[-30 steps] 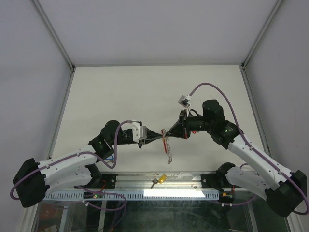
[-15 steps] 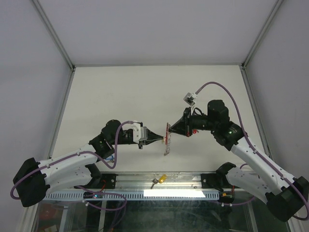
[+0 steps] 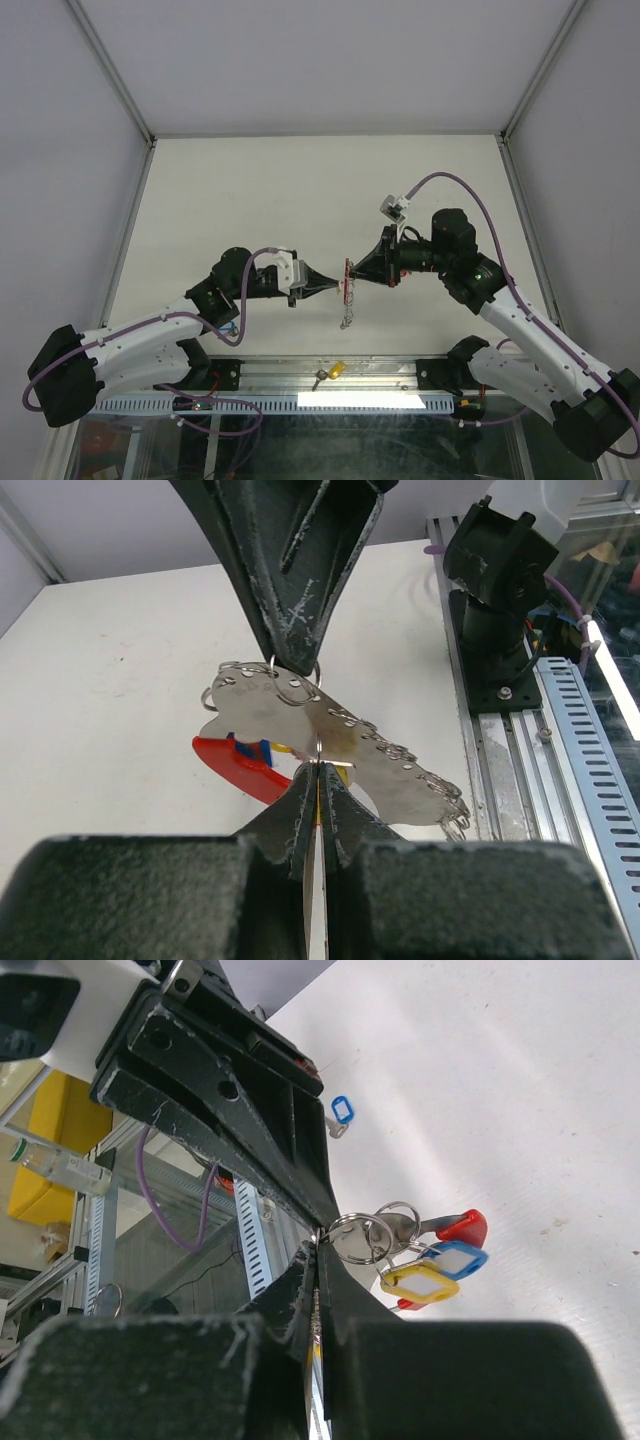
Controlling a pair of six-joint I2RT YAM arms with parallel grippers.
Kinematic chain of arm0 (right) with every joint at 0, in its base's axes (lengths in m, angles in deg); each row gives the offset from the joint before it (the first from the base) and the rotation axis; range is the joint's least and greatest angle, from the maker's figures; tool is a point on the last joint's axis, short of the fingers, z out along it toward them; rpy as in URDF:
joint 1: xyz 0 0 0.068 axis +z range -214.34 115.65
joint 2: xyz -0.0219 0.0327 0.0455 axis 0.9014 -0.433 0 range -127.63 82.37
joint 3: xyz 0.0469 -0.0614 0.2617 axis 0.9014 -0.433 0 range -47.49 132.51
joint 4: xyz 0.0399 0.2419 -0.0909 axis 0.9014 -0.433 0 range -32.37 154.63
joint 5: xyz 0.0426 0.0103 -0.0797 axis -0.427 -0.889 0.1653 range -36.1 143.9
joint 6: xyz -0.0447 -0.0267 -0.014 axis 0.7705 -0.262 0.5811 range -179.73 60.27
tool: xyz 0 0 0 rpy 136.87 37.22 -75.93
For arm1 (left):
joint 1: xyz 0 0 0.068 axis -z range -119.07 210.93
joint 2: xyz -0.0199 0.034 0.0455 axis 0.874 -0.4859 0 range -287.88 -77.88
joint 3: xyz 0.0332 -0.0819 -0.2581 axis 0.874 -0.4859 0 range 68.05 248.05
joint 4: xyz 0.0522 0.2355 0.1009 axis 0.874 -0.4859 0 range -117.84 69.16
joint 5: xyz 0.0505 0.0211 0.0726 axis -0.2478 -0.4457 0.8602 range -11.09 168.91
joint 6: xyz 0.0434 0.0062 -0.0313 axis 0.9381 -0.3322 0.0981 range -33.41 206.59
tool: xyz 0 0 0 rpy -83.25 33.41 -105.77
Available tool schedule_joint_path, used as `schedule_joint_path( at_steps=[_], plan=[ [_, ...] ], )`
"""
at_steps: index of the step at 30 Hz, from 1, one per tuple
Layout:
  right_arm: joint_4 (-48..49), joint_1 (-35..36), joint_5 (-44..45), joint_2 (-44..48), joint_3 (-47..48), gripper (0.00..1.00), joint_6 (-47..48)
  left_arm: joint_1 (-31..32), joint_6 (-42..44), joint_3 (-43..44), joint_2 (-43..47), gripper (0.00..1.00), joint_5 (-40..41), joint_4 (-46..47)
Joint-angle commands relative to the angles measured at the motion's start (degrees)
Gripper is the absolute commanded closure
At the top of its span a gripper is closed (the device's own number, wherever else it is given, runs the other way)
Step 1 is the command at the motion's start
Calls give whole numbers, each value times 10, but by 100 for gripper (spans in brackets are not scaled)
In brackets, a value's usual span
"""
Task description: Put the keys on the keyring
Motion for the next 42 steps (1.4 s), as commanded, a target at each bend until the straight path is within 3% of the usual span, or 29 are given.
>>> schedule_joint_path(
  at_steps=[1,12,21,28,32,42],
  plan=[
    [34,-2,-34,3,7,100,14,0,-18,13,2,100,11,55],
    [45,-2,-7,2,-7,100,13,1,-29,23,-22,100,4,62],
    [-251,0,258,-29,109,100,202,-4,-59,6,16,100,195,-25],
    [-400,84,448,-173,193,100,238,-19,-87,-8,78,100,312,-71],
    [-378,136,462,-260,211,100,239,-20,-88,-7,108,100,340,-98],
    [-143,172,372,-361,177,100,268,-20,-99,-14,151,100,353,-140]
  ],
)
